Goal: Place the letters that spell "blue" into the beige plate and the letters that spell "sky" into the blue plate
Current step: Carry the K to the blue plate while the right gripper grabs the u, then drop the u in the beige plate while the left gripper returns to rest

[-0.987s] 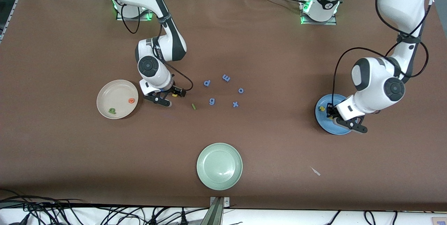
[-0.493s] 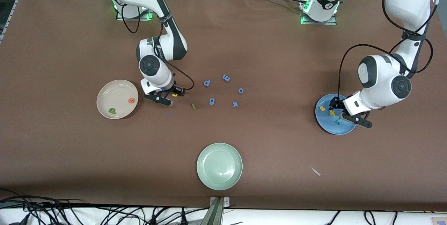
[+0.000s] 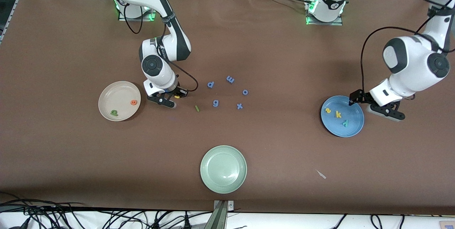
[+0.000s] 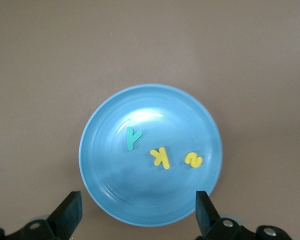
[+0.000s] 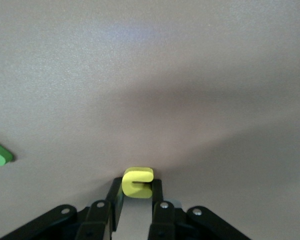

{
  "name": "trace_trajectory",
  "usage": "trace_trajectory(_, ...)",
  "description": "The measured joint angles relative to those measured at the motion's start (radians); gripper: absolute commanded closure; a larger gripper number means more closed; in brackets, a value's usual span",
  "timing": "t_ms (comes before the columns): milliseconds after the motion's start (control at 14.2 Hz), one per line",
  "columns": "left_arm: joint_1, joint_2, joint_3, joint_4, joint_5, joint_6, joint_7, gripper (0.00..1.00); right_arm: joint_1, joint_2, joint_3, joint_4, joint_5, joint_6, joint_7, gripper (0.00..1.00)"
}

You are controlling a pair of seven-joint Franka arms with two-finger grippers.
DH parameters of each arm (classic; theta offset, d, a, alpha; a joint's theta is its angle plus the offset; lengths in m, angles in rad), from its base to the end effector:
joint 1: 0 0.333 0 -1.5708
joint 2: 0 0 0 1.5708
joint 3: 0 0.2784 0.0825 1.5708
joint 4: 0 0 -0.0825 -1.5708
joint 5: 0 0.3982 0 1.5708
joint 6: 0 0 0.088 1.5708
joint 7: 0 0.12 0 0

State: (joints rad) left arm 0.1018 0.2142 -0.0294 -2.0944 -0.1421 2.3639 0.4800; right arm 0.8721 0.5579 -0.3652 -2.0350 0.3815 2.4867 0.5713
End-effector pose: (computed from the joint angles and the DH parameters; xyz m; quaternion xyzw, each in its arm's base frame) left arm 0.5833 0.0392 0.2660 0.9863 -0.1532 0.0413 0.0447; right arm 0.5105 0.2723 0.1212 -0.9861 0.1638 0.0275 0.0015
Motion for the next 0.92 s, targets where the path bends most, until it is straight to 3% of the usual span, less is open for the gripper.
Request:
trace_trajectory(211,-0.007,-0.139,-0.038,0.009,0.0,-0.155,-0.025,0.0,0.0,0.001,-0.005,0.014,0.0,-0.016,-0.002,0.77)
trace_trajectory(352,-0.008,-0.221,-0.044,0.037,0.031,-0.272,-0.062,0.0,0.0,0.001,-0.038,0.053,0.0,-0.102,-0.03,0.77)
trace_trajectory(564,-0.008,-0.286,-0.058,0.144,0.075,-0.496,-0.144,0.0,-0.002,-0.011,-0.132,0.091,-0.001,-0.245,-0.221,0.77)
trace_trajectory(916,-0.007,-0.299,-0.063,0.378,0.151,-0.826,-0.19,0.0,-0.006,-0.039,-0.318,0.088,-0.001,-0.409,-0.588,0.76)
